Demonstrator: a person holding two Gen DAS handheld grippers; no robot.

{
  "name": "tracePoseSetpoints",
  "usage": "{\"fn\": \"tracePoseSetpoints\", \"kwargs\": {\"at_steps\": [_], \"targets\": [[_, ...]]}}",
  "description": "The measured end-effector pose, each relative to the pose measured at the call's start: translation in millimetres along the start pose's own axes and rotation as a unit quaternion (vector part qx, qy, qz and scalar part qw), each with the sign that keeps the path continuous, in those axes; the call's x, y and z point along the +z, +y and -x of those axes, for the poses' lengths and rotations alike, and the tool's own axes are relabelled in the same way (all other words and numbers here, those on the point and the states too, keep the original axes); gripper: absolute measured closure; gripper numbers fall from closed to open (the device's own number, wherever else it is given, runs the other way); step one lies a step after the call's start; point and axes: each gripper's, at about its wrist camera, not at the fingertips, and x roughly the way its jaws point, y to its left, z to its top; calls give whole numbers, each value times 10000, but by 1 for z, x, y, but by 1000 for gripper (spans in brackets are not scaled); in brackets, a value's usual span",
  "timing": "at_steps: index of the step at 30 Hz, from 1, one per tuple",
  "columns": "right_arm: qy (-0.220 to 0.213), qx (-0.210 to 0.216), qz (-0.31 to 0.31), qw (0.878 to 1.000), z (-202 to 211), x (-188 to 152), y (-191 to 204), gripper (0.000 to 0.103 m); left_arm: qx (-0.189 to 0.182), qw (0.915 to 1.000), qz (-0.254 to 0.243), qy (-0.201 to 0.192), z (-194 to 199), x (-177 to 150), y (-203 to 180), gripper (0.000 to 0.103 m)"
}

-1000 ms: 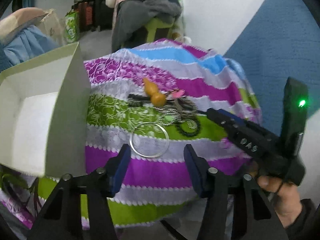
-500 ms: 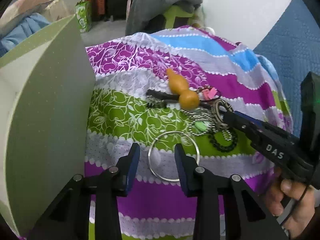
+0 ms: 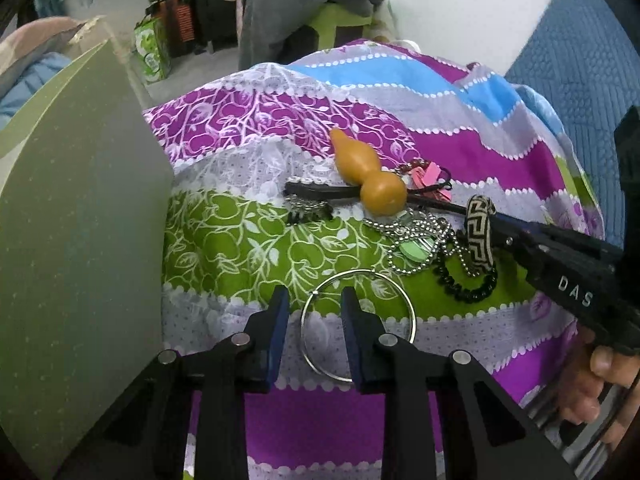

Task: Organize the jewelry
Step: 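Grasp the black-and-white patterned bangle with the right tool while the left tool grasps the silver hoop ring, then carry the bangle and hoop ring into the white box and open both tools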

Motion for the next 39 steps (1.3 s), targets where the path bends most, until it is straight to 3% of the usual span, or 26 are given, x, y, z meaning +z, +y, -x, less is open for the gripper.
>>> {"fn": "tracePoseSetpoints", "kwargs": {"at_steps": [3, 5, 11, 25, 39], "targets": [[10, -4, -98, 10000, 2, 1, -3, 97, 103, 9999, -136, 10, -2, 0, -5, 79], [0, -35, -97, 9999, 3, 1, -3, 97, 270, 9993, -251, 34, -3, 0, -9, 90], [19, -138, -90, 9999, 8, -3, 0, 97, 345, 9986, -394, -53, -2, -5, -15, 101], [-1, -469, -2, 9989, 34, -21, 29, 97, -137, 9988, 237, -404, 42, -24, 13, 103], [-27, -793, -167, 9967, 59, -31, 63, 97, -756, 9935, 380, -758, 99, -21, 30, 103]]}}
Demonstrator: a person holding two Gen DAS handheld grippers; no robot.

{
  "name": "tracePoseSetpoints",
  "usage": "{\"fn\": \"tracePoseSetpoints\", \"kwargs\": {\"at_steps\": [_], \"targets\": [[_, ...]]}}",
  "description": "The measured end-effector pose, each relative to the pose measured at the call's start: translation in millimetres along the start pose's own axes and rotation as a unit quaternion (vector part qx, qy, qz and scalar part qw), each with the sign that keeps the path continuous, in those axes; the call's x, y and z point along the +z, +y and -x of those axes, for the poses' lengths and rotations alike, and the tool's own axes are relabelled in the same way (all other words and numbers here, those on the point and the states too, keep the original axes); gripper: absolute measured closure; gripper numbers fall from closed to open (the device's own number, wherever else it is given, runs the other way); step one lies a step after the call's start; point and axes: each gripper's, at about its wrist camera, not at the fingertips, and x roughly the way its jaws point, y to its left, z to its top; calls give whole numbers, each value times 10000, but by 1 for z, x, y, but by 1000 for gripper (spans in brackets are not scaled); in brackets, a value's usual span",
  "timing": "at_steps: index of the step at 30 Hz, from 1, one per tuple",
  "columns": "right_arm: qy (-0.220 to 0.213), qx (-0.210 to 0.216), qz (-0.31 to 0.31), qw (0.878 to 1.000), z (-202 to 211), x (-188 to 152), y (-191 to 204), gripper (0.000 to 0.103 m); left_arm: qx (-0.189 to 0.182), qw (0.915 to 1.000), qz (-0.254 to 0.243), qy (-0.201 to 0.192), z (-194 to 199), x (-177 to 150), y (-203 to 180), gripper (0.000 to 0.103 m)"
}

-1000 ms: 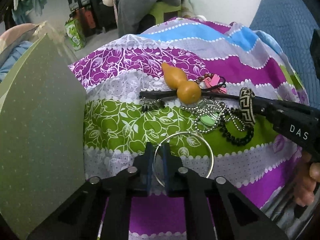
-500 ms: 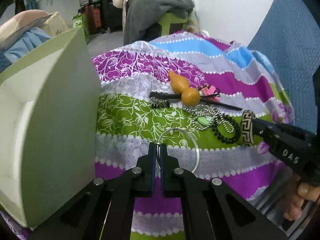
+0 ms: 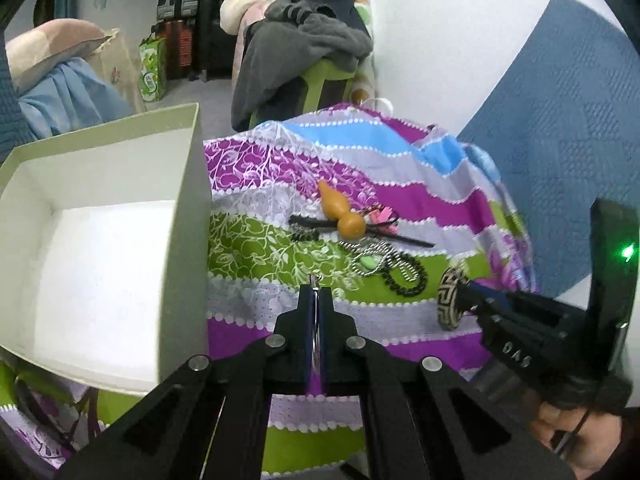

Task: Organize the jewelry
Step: 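Carry the bangle and hoop ring into the white box and open both tools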

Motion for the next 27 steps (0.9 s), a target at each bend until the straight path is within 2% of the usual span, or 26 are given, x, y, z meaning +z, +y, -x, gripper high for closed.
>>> {"fn": "tracePoseSetpoints", "kwargs": {"at_steps": [4, 13, 19, 27], "targets": [[-74, -172, 104, 9998, 13, 4, 9, 97, -104, 9999, -73, -56, 14, 5, -4, 103], [-248, -241, -20, 9994, 53, 28, 24, 97, -198, 9997, -81, -111, 52, 25, -5, 103], [-432, -222, -38, 9988, 77, 56, 40, 97, -196, 9994, -67, -281, 85, 52, 8, 103], [-654, -117, 201, 9976, 92, 90, 85, 97, -67, 9975, -47, -700, 137, 82, 36, 103]]}}
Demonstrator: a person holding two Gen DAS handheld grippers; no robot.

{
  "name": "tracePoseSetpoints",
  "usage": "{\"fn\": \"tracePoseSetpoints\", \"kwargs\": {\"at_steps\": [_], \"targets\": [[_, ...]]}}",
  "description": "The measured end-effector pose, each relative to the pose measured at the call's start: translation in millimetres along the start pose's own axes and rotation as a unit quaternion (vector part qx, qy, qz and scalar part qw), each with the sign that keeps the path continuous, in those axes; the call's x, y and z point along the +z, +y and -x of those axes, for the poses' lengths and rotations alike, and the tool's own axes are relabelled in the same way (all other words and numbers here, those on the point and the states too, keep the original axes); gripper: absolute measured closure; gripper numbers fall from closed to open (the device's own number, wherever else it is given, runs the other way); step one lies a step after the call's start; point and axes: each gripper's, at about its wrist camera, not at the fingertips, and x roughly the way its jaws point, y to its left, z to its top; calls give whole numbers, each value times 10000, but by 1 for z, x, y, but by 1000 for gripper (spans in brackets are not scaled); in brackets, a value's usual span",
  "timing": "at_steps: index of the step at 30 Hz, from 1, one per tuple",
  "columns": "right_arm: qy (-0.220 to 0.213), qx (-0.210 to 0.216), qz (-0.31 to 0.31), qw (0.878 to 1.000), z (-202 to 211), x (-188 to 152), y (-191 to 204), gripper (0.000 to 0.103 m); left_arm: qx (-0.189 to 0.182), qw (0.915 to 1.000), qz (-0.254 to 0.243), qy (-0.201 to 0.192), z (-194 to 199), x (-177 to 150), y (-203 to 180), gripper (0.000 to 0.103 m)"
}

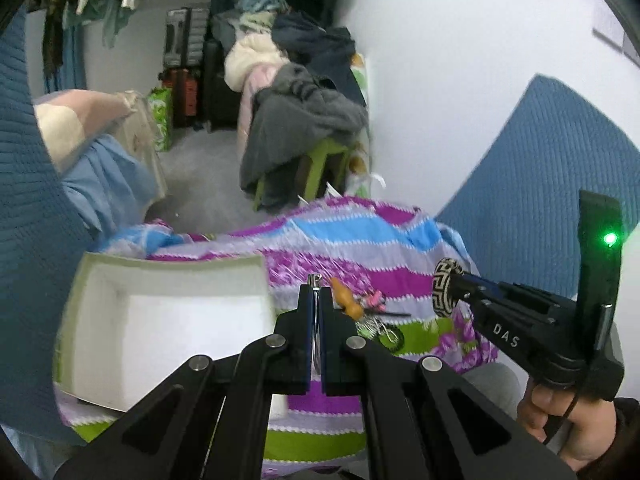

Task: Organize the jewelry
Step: 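Carry the bangle and hoop ring into the white box and open both tools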

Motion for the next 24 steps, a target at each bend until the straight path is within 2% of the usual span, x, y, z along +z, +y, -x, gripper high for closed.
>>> {"fn": "tracePoseSetpoints", "kwargs": {"at_steps": [7, 13, 24], "targets": [[-70, 356, 189, 9992, -8, 8, 50, 97, 244, 9995, 83, -204, 22, 7, 44, 103], [75, 646, 501, 9966, -33, -7, 97, 97, 400, 9989, 68, -214, 17, -6, 84, 103], [610, 840, 922, 9903, -98, -51, 150, 96, 713, 9967, 305, 243, -22, -51, 155, 103]]}}
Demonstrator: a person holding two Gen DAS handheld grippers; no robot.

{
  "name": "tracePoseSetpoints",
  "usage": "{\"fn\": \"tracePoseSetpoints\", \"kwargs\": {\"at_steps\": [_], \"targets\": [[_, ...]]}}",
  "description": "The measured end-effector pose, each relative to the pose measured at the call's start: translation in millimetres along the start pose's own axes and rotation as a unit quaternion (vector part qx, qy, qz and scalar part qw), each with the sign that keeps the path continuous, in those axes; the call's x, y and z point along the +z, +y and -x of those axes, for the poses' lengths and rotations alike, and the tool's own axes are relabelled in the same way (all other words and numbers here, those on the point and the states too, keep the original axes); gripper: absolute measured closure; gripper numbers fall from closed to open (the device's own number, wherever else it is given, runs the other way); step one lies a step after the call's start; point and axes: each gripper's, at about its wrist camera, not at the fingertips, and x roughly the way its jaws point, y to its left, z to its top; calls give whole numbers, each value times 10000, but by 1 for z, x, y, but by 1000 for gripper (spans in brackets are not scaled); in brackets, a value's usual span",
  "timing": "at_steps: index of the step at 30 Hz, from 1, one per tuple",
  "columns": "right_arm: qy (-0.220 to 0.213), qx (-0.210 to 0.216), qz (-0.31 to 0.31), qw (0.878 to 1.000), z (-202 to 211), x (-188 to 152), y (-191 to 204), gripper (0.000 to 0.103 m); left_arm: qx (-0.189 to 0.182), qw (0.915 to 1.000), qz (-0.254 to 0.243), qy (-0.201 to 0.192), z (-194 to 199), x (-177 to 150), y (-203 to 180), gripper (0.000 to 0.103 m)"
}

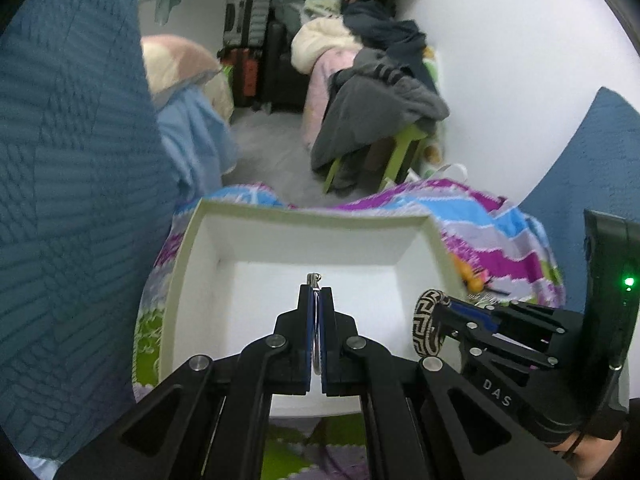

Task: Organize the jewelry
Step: 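Carry the bangle and hoop ring into the white box and open both tools, then lift both open tools out of the box toward the remaining jewelry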

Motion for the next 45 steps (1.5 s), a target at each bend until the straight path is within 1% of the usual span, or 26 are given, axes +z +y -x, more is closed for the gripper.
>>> {"fn": "tracePoseSetpoints", "kwargs": {"at_steps": [3, 7, 11, 14, 16, 18, 19, 21, 22, 23, 25, 28, 30, 33, 34, 35, 37, 40, 41, 42, 45], "targets": [[116, -14, 98, 9999, -11, -6, 5, 96, 26, 9999, 3, 121, -9, -7, 9, 103], [228, -13, 47, 9997, -18, -9, 4, 96, 99, 9996, -7, 277, -17, -15, 16, 102], [253, 31, -19, 9997, -18, -9, -1, 95, 157, 9995, 4, 270, -18, -16, 16, 101], [248, 78, -26, 9997, -14, -8, -3, 95, 222, 9997, 67, 117, -9, -13, 16, 100], [239, 73, -59, 9997, -10, -7, -6, 91, 238, 9996, 114, 106, -4, -11, 15, 100], [204, 144, -70, 9997, -5, -6, -8, 77, 232, 9996, 154, 76, 2, -9, 15, 100], [176, 161, -65, 9997, -1, -6, -8, 76, 275, 9994, 207, 87, 4, -8, 15, 99], [129, 161, -52, 9998, 6, -3, -10, 75, 332, 9988, 352, 120, 9, -5, 16, 89], [103, 176, -60, 9998, 10, -2, -11, 75, 316, 9987, 394, 80, 13, -4, 15, 72], [53, 204, -62, 9998, 17, 0, -12, 74, 315, 9986, 417, 16, 19, -3, 14, 52], [-87, 203, -16, 9998, 30, 4, -13, 72, 372, 9983, 403, -219, 34, 0, 9, 40], [-383, 213, 50, 9990, 58, 11, -14, 62, 297, 9982, 366, -370, 55, 7, -3, 40], [-596, 220, 81, 9979, 77, 15, -15, 53, 309, 9977, 334, -494, 70, 12, -12, 40], [-936, 133, 174, 9954, 109, 20, -17, 46, 361, 9961, 251, -764, 95, 19, -29, 38], [-1017, 130, 191, 9945, 117, 22, -18, 45, 334, 9956, 245, -843, 104, 20, -34, 33], [-1130, 134, 205, 9933, 127, 22, -19, 41, 318, 9950, 234, -917, 111, 21, -38, 28], [-1303, 122, 220, 9912, 144, 23, -22, 39, 270, 9934, 156, -1106, 129, 24, -52, 22], [-1540, 100, 229, 9877, 168, 22, -28, 37, 263, 9927, 1, -1179, 144, 25, -71, 22], [-1608, 82, 218, 9867, 175, 21, -30, 32, 293, 9921, -19, -1216, 148, 25, -76, 21], [-1678, 46, 204, 9856, 182, 21, -33, 24, 307, 9917, -47, -1244, 152, 24, -83, 21], [-1856, -95, 159, 9824, 201, 17, -44, 12, 354, 9909, -32, -1297, 160, 22, -98, 18]]}}
